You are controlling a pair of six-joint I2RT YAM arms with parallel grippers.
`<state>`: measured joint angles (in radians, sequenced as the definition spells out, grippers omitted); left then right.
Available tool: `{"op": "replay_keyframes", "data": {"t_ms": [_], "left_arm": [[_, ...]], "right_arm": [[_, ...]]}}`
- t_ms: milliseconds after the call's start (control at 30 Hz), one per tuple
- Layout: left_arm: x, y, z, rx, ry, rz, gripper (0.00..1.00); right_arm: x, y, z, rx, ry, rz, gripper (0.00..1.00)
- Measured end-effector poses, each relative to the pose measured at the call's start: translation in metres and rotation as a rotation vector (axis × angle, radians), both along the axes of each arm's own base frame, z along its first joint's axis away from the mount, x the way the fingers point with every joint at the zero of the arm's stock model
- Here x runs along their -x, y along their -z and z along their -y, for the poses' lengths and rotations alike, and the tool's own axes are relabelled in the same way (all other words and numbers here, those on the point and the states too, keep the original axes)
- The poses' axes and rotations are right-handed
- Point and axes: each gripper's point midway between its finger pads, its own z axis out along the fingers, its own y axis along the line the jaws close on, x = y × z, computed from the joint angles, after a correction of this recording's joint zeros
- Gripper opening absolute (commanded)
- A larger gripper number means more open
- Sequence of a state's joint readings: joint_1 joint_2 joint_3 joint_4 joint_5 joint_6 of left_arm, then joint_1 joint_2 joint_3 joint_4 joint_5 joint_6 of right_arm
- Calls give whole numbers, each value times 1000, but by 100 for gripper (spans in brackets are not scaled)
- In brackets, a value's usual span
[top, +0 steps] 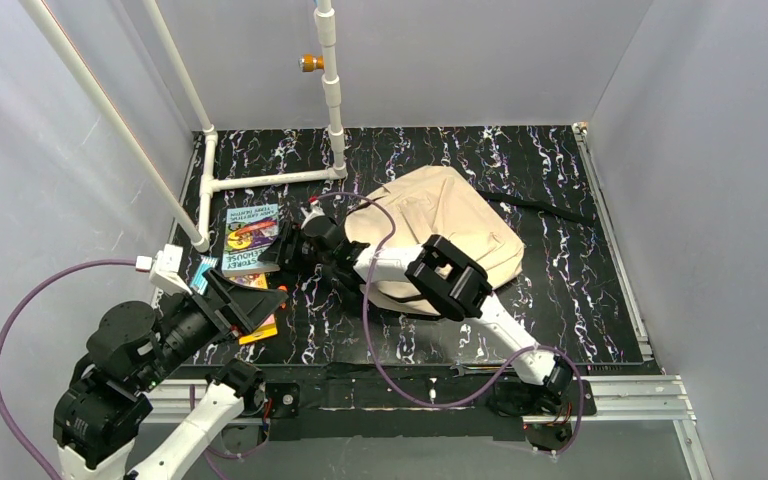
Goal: Pack the student bag
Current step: Pick up the book from the center of the board.
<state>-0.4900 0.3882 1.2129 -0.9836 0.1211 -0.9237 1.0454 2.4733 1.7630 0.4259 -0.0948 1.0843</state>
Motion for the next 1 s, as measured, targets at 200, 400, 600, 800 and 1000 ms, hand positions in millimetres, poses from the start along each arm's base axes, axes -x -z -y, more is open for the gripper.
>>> {"op": "replay_keyframes", "data": {"t_ms": [200,400,600,800,1000], "left_arm": [[3,-4,-2,17,-10,-4,98],[-1,-2,-3,19,-29,-15,98],[-17,18,-6,-14,-96,-76,98],[-46,47,-11,-29,-221,-129,98],[-81,68,-2,52,-305,-138,98]], "right_arm": [[-9,7,-15,-162,6,-62,18],[-15,-3,-11,-236,13,-121,1],[-18,-22,18,-252,24,-168,1],[-24,-87,68,-398,70,-245,1],[-17,-159,104,-580,81,-276,1]]}}
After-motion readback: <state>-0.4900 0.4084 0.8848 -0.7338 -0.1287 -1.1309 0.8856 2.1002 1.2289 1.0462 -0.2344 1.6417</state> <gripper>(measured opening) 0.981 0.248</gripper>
